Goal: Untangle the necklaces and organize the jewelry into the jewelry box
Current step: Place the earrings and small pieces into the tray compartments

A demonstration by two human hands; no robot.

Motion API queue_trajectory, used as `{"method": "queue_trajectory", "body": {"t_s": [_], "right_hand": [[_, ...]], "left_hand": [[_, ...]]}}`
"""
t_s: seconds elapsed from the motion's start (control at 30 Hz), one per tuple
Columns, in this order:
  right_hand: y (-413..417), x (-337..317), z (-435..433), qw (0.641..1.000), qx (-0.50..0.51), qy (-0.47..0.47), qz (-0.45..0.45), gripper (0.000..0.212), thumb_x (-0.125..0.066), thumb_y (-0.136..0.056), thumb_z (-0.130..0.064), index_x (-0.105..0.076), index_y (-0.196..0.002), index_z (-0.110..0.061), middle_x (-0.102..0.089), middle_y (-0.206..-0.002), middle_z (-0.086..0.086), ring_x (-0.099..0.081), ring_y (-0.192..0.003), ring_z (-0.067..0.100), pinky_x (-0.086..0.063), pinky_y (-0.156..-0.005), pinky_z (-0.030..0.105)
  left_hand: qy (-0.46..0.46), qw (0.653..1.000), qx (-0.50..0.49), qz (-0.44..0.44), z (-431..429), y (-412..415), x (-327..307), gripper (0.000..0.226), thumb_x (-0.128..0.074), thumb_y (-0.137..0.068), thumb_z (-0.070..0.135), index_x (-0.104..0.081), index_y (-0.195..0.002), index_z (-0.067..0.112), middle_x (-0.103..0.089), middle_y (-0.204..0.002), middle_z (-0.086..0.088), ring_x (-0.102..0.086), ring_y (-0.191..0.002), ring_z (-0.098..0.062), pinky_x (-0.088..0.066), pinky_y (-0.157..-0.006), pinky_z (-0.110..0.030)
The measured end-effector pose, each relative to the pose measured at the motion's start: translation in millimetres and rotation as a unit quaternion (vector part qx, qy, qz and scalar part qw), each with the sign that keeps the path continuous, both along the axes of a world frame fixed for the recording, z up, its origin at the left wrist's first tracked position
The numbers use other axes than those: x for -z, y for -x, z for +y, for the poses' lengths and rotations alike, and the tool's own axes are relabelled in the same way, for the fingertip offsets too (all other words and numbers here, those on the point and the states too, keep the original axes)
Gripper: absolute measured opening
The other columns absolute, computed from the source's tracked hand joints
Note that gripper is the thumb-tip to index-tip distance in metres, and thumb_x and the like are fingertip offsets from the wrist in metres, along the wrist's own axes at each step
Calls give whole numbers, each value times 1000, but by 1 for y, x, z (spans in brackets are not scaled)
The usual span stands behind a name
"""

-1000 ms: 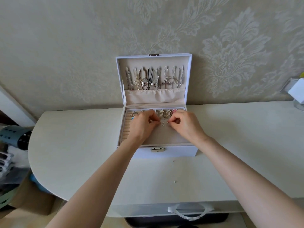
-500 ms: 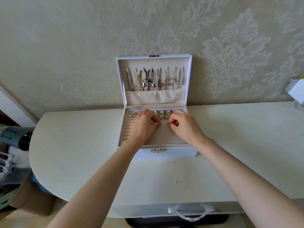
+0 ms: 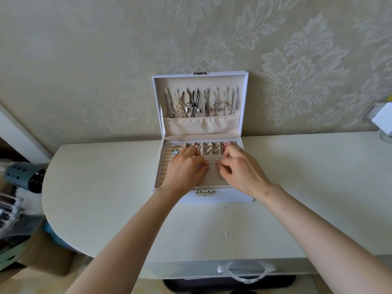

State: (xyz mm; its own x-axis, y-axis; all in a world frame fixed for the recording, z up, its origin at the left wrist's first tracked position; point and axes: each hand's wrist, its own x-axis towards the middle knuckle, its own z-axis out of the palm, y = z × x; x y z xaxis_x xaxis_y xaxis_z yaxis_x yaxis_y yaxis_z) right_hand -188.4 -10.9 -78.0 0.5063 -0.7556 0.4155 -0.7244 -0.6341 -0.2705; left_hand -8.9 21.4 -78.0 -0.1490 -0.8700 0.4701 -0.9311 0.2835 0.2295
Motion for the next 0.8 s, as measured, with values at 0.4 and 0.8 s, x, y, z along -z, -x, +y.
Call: {"method": "queue_trajectory", "body": {"t_s": [0.4,0.8], "right_hand": [[36,4,51,989,-7,124,-80,22,-56,-87,-20,-72,-99,-13,-61,-94,5,-52,-87,22,-39,-85,33],[19,42,102,953,171,-212,-131,15,-72,-79,-26,-71,-92,-34,-62,-84,-20,-57,-73,2,-42,-70,20]], "left_hand": [[127,990,49,26,61,2,7,18,-55,-90,18,-66,-104,14,-63,-103,-1,-52,-91,-24,-41,-72,-33],[-135,968,172,119,103,32,55,33,-67,-73,54,-56,-86,26,-54,-83,10,-49,-74,-9,-34,-68,-15]]}}
